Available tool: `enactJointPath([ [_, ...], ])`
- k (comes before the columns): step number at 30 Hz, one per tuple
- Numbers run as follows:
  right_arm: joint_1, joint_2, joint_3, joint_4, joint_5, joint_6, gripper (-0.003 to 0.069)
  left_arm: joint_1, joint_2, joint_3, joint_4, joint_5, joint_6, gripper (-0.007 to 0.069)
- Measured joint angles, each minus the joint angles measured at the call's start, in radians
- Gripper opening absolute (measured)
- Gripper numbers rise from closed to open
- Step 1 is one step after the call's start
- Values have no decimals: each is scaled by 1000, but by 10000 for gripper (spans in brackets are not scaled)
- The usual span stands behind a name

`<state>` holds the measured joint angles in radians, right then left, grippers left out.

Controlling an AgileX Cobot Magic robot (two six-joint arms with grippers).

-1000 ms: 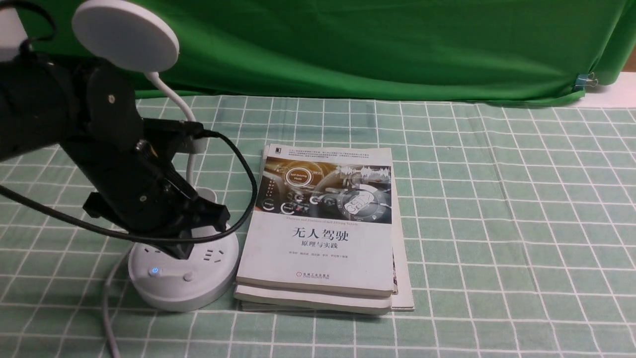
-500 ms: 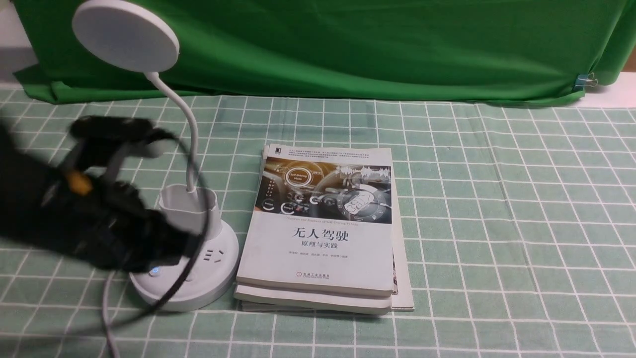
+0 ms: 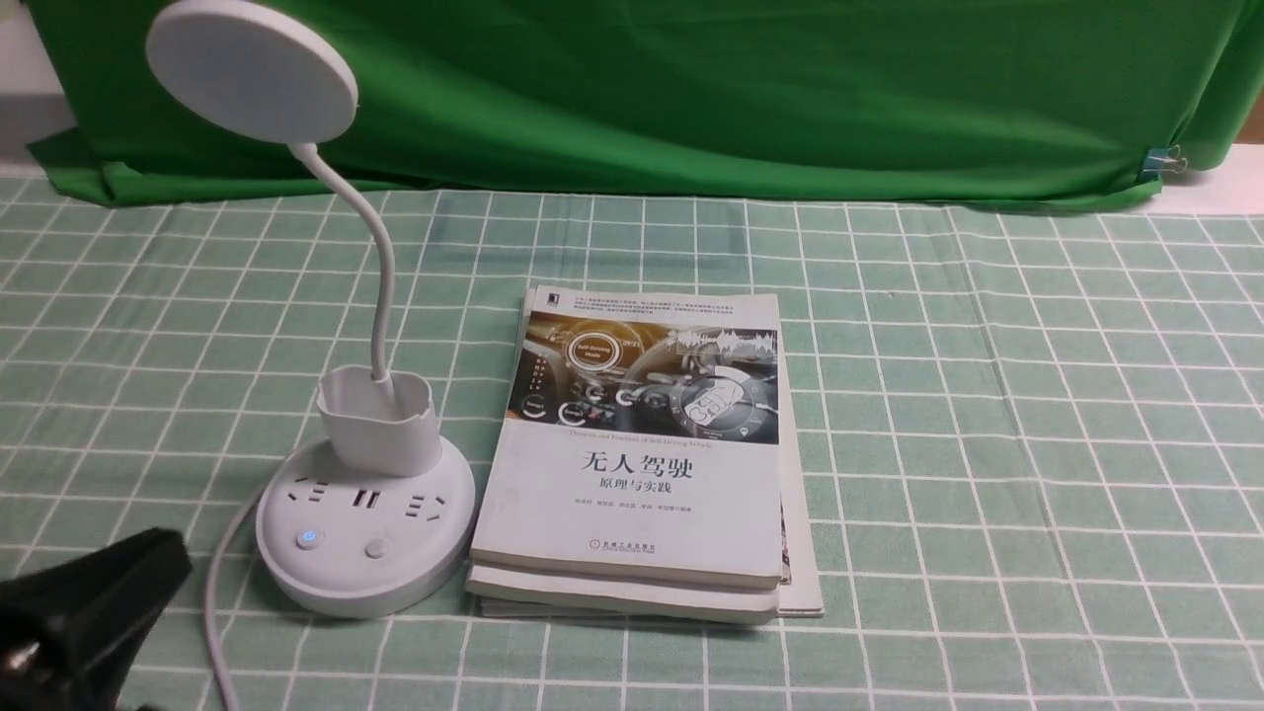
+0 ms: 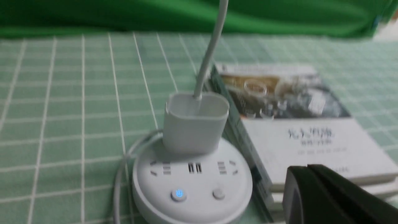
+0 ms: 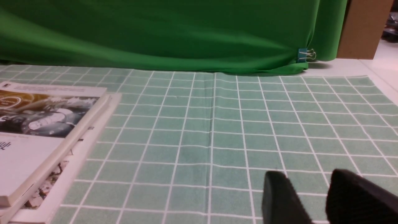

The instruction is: Turn off the desk lamp on the blue coffee tablecloth by hand.

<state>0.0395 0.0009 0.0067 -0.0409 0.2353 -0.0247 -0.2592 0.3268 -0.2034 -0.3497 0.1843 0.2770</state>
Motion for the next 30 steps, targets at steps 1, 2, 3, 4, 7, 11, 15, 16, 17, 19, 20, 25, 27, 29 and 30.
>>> enactJointPath([
  [1,0,0,0,0,0,0,242,0,-24,12,0,-1,0,-1],
  [2,0,0,0,0,0,0,242,0,-48,24,0,-2,0,-1],
  [3,0,0,0,0,0,0,242,0,-63,34,0,-2,0,-1],
  [4,0,0,0,0,0,0,242,0,-74,41,-1,-2,0,-1],
  [7,0,0,0,0,0,0,242,0,-88,61,-1,-1,0,-1],
  [11,0,0,0,0,0,0,242,0,-88,88,0,1,0,-1],
  [15,0,0,0,0,0,0,242,0,-88,105,5,0,0,-1],
  [16,0,0,0,0,0,0,242,0,-88,106,7,0,0,-1],
  [17,0,0,0,0,0,0,242,0,-88,107,12,0,0,-1],
  [19,0,0,0,0,0,0,242,0,-88,107,17,0,0,-1],
  [20,0,0,0,0,0,0,242,0,-88,107,19,0,0,-1],
  [25,0,0,0,0,0,0,242,0,-88,107,50,-2,2,-1],
  [27,0,0,0,0,0,0,242,2,-88,107,61,-4,1,-1],
  [29,0,0,0,0,0,0,242,23,-98,107,65,-7,-4,-1],
  [30,0,0,0,0,0,0,242,48,-109,107,67,-8,-9,-1],
])
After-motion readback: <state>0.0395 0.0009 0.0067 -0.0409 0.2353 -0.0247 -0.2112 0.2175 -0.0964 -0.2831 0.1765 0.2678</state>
